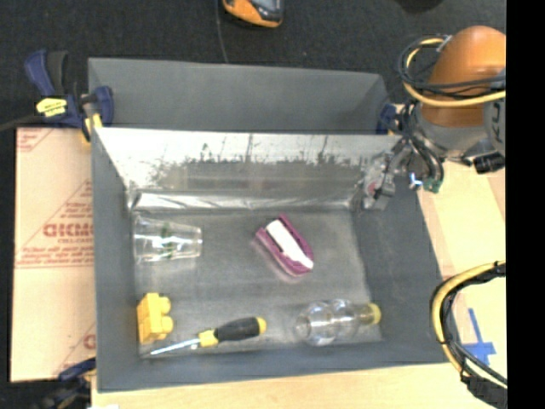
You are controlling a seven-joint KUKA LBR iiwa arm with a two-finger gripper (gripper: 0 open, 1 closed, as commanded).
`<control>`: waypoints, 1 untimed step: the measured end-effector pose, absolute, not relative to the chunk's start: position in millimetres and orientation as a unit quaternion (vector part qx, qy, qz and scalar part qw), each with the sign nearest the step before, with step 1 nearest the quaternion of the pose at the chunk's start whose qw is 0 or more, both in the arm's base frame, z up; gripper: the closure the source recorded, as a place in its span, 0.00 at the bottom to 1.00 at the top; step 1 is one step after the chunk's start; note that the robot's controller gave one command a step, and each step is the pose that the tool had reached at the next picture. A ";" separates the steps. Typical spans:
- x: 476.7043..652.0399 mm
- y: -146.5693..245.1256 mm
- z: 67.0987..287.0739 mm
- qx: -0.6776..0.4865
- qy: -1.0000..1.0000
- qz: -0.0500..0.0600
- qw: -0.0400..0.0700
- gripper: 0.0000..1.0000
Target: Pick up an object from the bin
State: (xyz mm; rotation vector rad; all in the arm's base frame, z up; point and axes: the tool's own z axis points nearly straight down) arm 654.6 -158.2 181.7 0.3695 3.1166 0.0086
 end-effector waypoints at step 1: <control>655.2 -158.6 184.3 0.118 0.993 0.002 0.004 1.00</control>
Offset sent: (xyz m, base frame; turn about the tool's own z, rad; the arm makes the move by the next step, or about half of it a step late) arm 0.0003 -0.0002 0.0290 -0.0001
